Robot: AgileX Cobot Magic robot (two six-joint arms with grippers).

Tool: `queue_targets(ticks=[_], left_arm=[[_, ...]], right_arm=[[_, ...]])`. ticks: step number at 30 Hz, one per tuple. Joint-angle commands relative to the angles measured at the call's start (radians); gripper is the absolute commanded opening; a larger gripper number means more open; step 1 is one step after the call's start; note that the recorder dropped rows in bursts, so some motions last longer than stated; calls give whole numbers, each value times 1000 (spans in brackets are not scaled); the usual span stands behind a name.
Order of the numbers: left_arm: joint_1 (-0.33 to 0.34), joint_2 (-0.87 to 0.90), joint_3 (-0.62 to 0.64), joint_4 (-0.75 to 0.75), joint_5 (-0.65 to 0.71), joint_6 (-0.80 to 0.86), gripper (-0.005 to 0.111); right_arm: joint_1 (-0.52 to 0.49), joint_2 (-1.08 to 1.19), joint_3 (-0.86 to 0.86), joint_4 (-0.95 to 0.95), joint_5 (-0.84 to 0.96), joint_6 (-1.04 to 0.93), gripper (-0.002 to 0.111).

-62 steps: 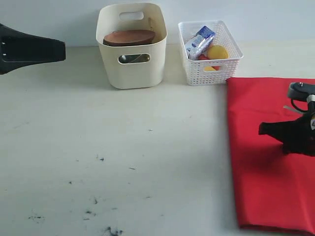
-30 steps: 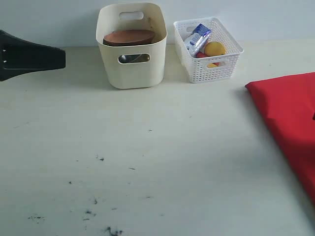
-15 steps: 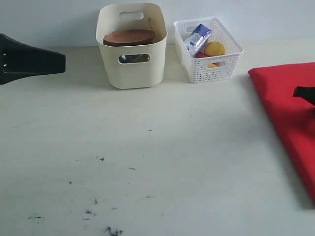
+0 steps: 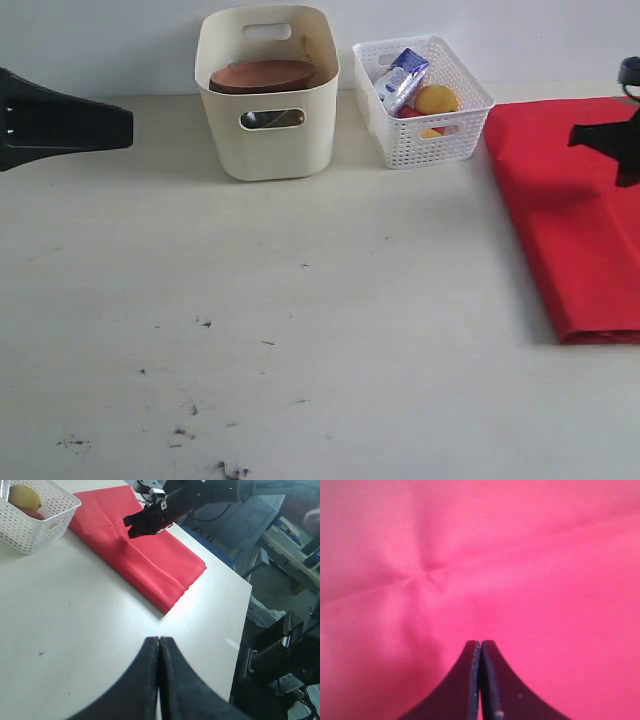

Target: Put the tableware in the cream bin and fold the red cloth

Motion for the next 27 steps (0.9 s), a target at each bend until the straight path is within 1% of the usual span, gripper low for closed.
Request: queue_targets(ticks=[1, 3, 7, 10, 13, 17, 20, 24, 27], left_arm=[[3, -7, 2, -8, -4, -9, 0], [3, -7, 2, -8, -4, -9, 0], [3, -7, 2, -8, -4, -7, 0], [3, -7, 2, -8, -4, -7, 0], [3, -7, 2, -8, -4, -7, 0], [3, -7, 2, -8, -4, -11, 0], [3, -7, 2, -8, -4, -13, 0], [3, -7, 2, -8, -4, -13, 0], [3, -7, 2, -8, -4, -13, 0]], right_arm=[[-74, -92, 61, 1, 73, 100, 0], [-99, -106, 122, 1, 50, 101, 0], [-98, -91, 234, 1, -69, 97, 0], [-76, -32, 239, 20, -108, 76, 0], [-39, 30, 179, 55, -111, -12, 0], [-6, 104, 62, 57, -109, -24, 0], [-5, 156, -29, 65, -103, -31, 0], [-5, 207, -149, 85, -47, -34, 0], [-5, 205, -204, 109, 23, -35, 0]])
